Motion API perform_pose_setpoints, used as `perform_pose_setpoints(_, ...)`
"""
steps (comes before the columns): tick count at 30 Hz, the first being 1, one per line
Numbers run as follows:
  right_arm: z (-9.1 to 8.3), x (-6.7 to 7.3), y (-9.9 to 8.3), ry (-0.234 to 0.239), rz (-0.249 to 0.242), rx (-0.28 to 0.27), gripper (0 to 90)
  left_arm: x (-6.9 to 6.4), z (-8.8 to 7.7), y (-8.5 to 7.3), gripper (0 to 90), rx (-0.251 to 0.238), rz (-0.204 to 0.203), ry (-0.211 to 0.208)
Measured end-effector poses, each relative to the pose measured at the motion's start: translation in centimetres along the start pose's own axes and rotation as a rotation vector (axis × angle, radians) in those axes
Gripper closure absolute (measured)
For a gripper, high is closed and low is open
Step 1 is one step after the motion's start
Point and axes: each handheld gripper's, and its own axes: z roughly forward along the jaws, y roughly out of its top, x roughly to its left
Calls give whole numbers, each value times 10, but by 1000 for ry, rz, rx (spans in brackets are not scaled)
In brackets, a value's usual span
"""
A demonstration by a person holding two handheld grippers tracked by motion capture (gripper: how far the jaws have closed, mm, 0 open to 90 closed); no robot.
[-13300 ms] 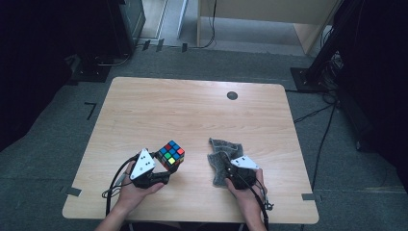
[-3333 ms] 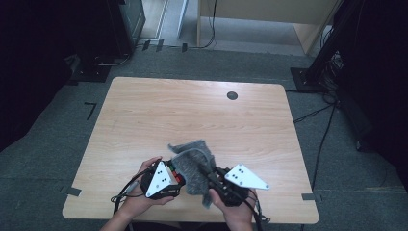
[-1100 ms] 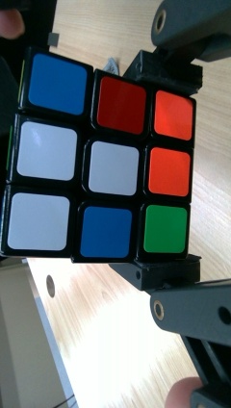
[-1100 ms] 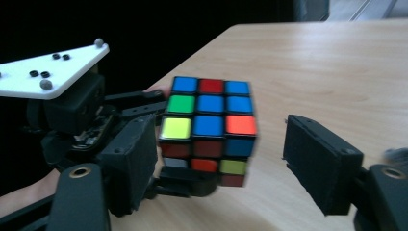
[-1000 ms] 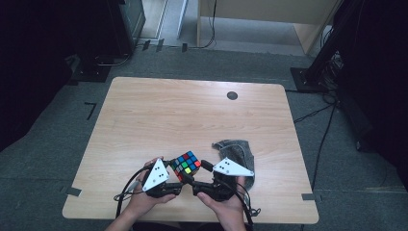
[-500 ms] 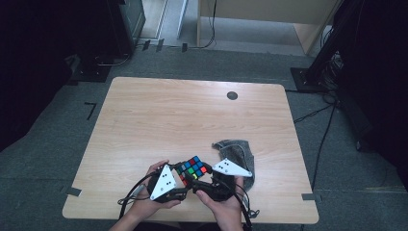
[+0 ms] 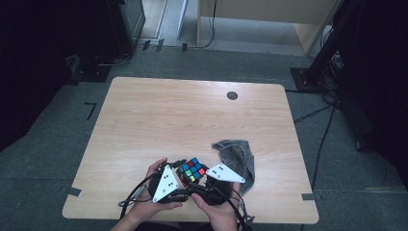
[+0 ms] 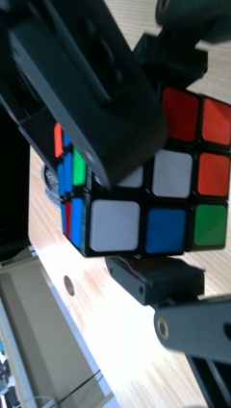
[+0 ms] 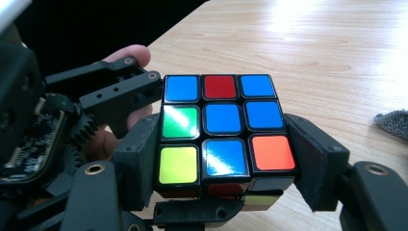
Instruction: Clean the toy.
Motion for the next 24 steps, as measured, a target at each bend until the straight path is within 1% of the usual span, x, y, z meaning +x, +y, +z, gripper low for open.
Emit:
perform_pose_setpoints(1, 0, 1, 0, -3, -3, -2, 346, -1, 0, 0, 291, -3, 4, -3)
perform_pose_setpoints(2, 0, 1, 0, -5, -5, 1, 346, -1, 0, 1, 301, 0, 9, 4)
perform_pose_setpoints(5, 0, 3, -1, -16, -6, 4, 346, -2, 0, 1, 303, 8, 9, 7)
perform_pose_setpoints(7, 0, 3, -1, -18, -5, 7, 346, -3, 0, 1, 301, 12, 22, 14)
perform_pose_setpoints(9, 0, 3, -1, -24, 0, 10, 345, -4, 0, 1, 327, 11, 33, 22)
perform_pose_setpoints(12, 1, -2, 2, 12, -6, 16, 335, -2, -1, 1, 335, 6, 27, 24)
perform_pose_setpoints(14, -1, -6, 4, 53, 19, 3, 303, 2, -2, 0, 336, 0, -8, 16)
perform_pose_setpoints(17, -7, -12, 9, 80, 36, -41, 255, 14, -5, -1, 337, -11, -77, 26)
perform_pose_setpoints(18, -10, -14, 11, 80, 40, -62, 256, 20, -7, -1, 337, -15, -110, 31)
perform_pose_setpoints(21, -17, -21, 11, 78, 71, -133, 274, 40, -15, -3, 337, -47, -244, 41)
perform_pose_setpoints(22, -17, -22, 10, 80, 80, -149, 280, 46, -18, -4, 337, -60, -282, 41)
perform_pose_setpoints(24, -15, -22, 7, 89, 67, -148, 285, 56, -23, -5, 337, -85, -348, 41)
